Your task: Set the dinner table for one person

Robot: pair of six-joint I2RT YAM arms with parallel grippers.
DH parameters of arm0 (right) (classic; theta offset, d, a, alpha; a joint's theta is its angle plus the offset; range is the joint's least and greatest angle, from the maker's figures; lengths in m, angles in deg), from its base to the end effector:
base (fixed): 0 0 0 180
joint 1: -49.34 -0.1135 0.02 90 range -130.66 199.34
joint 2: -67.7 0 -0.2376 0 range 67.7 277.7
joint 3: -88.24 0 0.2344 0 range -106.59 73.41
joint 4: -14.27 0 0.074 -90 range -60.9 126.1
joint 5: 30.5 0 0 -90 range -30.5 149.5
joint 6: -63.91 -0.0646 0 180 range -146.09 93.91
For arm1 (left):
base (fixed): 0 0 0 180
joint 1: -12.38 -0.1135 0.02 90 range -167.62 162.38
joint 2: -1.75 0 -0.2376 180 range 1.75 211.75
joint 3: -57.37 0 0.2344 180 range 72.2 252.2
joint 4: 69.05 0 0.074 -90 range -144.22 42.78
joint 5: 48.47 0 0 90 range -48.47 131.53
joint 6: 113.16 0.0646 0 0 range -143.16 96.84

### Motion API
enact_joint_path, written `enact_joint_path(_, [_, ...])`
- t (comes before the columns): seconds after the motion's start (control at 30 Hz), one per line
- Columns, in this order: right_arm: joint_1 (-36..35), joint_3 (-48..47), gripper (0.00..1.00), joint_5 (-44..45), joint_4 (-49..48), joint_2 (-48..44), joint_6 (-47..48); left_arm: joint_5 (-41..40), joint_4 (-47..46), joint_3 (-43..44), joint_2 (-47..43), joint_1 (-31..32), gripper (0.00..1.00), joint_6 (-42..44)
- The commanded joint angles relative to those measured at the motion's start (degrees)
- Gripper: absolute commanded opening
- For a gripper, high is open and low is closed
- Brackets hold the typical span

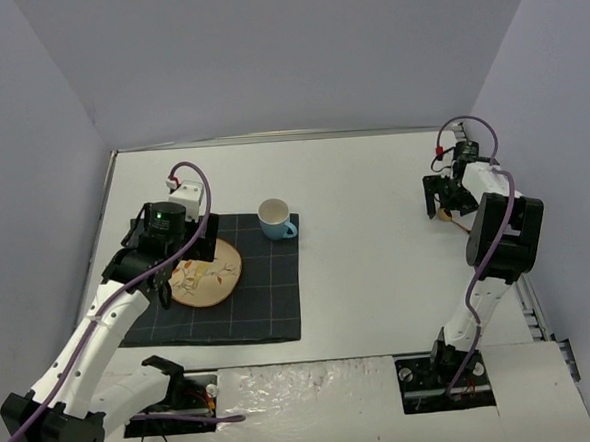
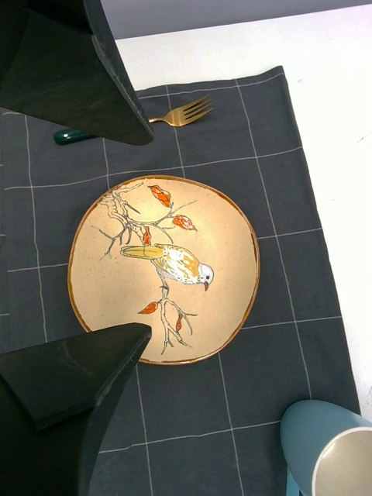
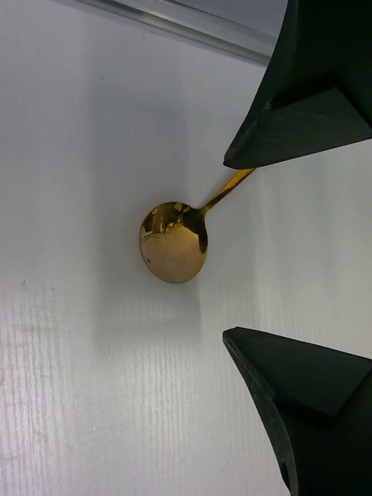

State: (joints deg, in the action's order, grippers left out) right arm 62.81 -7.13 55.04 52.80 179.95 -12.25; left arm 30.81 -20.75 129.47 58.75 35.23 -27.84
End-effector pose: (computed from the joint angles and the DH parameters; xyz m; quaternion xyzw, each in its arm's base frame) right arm 0.4027 -0.0913 0.1514 -0.0146 0.9540 -0.0340 0.2974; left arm 0.2184 -0.0790 0.2986 0.0944 0.8718 -0.0329 0.4795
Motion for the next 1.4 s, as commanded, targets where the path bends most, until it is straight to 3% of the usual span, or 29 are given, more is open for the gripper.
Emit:
enact_joint_path(0.0, [2.03,-3.41,0.81,-2.05,1.15,0.95,4.69,-0.27,-3.21,0.32,-1.23,0.65,0.97,0.9])
enact_joint_path(0.4, [9.02,-1.06,0.82,-11.07,1.23,3.82,7.09,-0.01,-3.32,0.12,-1.54,1.23,0.97,1.13])
enact_joint_path(0.6, [8.49,0.59,0.75,-10.09,1.35,3.0,5.5,0.18,-3.15,0.3,-1.54,1.22,0.97,1.17])
enact_joint_path(0.77, [8.15,3.66,0.6,-9.43,1.37,3.22,3.69,0.68,-3.23,0.28,-1.65,1.23,0.97,1.16])
enact_joint_path(1.1, [1.61,4.11,0.11,-8.29,2.64,2.61,-0.57,0.69,-3.14,0.39,-1.89,1.23,0.97,1.16])
enact_joint_path(1.37, [-7.0,5.62,0.02,-6.53,2.53,3.36,-12.97,0.27,-3.14,0.3,-1.72,1.14,0.97,1.26])
